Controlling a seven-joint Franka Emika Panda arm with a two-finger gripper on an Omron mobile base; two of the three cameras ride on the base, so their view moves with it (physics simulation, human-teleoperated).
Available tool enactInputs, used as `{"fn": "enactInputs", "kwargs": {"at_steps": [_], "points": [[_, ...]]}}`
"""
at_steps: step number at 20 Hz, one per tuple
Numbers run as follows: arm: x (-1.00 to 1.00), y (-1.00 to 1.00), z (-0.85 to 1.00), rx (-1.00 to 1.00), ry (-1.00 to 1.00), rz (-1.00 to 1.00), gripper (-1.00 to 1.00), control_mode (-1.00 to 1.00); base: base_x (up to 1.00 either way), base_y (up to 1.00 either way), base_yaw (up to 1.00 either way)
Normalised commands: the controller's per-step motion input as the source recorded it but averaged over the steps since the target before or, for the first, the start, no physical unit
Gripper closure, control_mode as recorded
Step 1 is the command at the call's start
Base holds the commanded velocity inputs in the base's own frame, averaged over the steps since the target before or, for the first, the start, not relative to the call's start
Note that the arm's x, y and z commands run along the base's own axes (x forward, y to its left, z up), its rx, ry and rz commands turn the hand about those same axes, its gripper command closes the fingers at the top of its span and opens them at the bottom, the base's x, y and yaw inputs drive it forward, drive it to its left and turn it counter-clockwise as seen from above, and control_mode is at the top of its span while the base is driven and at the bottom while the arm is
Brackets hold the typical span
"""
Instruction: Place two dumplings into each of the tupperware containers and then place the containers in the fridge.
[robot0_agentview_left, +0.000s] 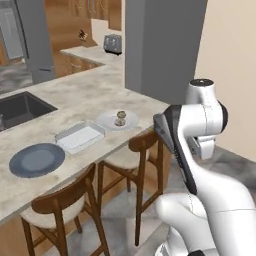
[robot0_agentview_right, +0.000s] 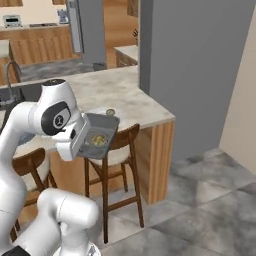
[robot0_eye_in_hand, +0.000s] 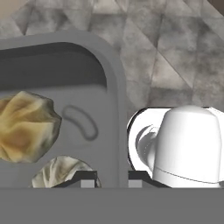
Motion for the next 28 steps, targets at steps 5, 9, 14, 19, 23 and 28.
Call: {"fn": "enactInputs", "kwargs": {"at_steps": [5, 9, 14, 19, 23, 28], "points": [[0.00, 0.00, 0.00, 0.00, 0.00, 0.00, 1.00, 1.00, -0.97, 0.87, 0.37], [0.00, 0.00, 0.00, 0.00, 0.00, 0.00, 1.00, 1.00, -1.00, 1.00, 0.44], [0.00, 0.00, 0.00, 0.00, 0.00, 0.00, 1.00, 1.00, -0.82, 1.00, 0.37], [0.00, 0.00, 0.00, 0.00, 0.00, 0.00, 1.00, 1.00, -0.19, 1.00, 0.22], [0.00, 0.00, 0.00, 0.00, 0.00, 0.00, 1.00, 1.00, -0.03, 1.00, 0.27], [0.00, 0.00, 0.00, 0.00, 0.00, 0.00, 1.00, 1.00, -0.07, 1.00, 0.28]]}}
